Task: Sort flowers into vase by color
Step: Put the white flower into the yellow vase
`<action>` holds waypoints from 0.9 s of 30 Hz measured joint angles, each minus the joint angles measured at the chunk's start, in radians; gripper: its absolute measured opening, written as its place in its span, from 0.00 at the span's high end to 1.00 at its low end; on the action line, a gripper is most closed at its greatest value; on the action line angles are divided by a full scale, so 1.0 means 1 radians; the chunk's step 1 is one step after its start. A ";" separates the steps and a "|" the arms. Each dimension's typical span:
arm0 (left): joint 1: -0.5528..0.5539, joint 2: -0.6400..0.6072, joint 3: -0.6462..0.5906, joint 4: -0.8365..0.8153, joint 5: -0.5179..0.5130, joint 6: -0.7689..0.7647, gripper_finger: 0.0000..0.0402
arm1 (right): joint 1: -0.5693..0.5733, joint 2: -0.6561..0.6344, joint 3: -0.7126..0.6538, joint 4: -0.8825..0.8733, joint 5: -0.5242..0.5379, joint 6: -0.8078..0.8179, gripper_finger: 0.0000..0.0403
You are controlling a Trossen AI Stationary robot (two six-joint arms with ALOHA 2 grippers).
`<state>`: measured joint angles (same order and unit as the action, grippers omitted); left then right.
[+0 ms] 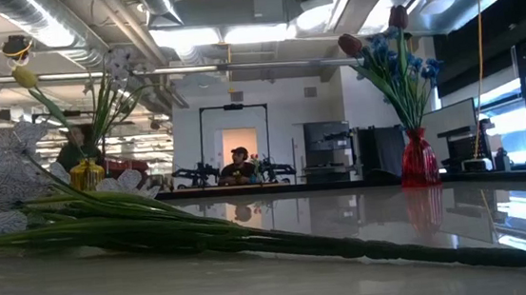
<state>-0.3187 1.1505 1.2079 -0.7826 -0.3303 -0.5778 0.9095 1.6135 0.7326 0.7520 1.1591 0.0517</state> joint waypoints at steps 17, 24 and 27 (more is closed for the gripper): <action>-0.307 0.541 -0.203 0.491 -0.035 0.083 0.68 | 0.000 0.000 0.000 -0.002 0.001 0.000 0.46; -0.306 0.663 -0.203 0.540 -0.035 0.066 0.68 | 0.000 0.000 0.000 -0.010 0.002 0.000 0.46; -0.301 0.676 -0.203 0.499 -0.034 0.063 0.70 | 0.000 0.000 0.000 -0.013 0.002 0.000 0.46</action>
<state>-0.6200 1.8264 1.0050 -0.2835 -0.3638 -0.5151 0.9092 1.6135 0.7326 0.7390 1.1610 0.0517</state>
